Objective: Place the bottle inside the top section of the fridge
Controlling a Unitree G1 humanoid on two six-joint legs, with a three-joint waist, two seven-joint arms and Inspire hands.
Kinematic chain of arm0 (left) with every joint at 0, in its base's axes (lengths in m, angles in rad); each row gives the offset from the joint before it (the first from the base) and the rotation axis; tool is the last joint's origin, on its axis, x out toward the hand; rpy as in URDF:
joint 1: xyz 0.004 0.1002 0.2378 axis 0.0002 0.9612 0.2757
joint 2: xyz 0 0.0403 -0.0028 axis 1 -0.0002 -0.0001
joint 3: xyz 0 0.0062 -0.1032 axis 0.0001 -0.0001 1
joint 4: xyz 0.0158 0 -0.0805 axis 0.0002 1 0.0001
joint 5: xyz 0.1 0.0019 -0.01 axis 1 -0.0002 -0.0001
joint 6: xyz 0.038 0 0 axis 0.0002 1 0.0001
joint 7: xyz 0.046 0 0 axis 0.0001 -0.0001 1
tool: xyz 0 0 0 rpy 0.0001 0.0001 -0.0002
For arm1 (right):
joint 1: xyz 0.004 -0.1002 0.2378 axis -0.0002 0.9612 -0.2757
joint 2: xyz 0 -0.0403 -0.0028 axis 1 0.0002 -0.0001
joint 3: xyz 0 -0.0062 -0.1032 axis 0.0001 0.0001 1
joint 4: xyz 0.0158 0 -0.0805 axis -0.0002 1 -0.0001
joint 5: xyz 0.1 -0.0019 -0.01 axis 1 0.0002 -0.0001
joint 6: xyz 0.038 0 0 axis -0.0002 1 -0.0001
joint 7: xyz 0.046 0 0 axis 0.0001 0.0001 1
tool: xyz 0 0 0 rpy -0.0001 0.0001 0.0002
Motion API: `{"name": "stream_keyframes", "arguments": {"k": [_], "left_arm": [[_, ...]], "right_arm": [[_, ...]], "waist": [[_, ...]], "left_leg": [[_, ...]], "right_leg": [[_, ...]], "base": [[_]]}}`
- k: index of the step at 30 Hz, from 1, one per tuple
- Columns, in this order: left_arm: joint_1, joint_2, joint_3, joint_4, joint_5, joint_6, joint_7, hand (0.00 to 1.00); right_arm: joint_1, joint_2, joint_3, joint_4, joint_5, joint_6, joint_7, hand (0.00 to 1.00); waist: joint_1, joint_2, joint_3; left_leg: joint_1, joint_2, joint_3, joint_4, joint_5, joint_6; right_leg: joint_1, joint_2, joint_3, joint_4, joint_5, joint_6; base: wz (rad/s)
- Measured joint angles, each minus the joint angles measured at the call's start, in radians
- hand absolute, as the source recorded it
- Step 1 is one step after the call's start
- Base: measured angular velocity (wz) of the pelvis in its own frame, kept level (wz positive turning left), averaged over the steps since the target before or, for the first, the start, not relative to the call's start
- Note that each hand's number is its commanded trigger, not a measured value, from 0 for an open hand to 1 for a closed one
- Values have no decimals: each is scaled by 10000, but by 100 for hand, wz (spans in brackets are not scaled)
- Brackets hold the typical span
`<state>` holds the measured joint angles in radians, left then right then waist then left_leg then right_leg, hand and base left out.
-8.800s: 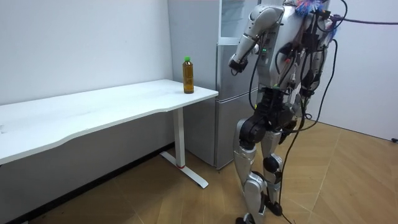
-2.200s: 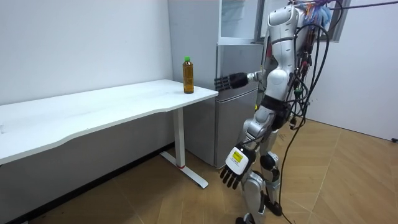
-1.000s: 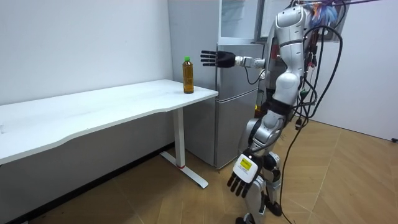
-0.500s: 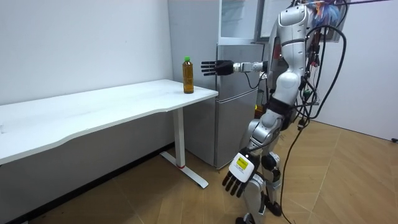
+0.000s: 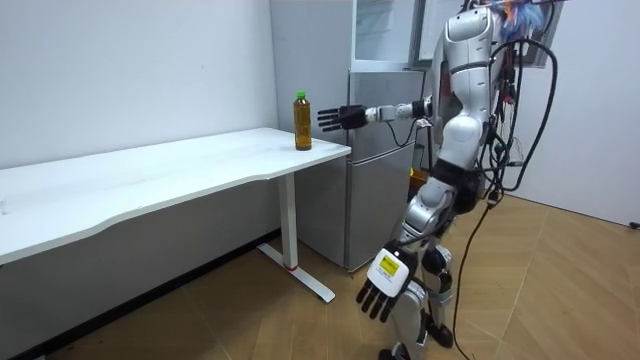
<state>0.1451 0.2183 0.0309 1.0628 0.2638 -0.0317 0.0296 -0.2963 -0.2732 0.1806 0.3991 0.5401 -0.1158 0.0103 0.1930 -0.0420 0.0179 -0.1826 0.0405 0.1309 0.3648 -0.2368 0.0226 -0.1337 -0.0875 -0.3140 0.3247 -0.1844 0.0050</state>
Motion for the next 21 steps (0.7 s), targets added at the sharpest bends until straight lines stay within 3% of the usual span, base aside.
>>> {"name": "stream_keyframes", "arguments": {"k": [7, 10, 21], "left_arm": [[-157, -45, -629, 173, -153, 59, 134, 0], [-194, -61, -859, 180, -343, 64, 283, 0], [-456, -67, -1135, 180, -367, 92, 273, 0]], "right_arm": [[-696, 36, 96, 1469, -950, -236, -604, 0], [-909, 44, 199, 1906, -1262, -686, -877, 0], [-1641, 14, 265, 2567, -1530, -789, -1866, 0]], "waist": [[74, 78, 54], [91, 112, 91], [242, 44, 163]], "left_leg": [[-479, -20, -318, 144, 36, 0], [-547, -33, -454, 148, 56, -15], [-930, -167, -516, 116, 272, 48]], "right_leg": [[-285, -24, -253, 6, 7, -2], [-302, -38, -386, 29, 6, -2], [-801, -241, -419, 366, -23, -29]], "base": [[12], [11], [2]]}}
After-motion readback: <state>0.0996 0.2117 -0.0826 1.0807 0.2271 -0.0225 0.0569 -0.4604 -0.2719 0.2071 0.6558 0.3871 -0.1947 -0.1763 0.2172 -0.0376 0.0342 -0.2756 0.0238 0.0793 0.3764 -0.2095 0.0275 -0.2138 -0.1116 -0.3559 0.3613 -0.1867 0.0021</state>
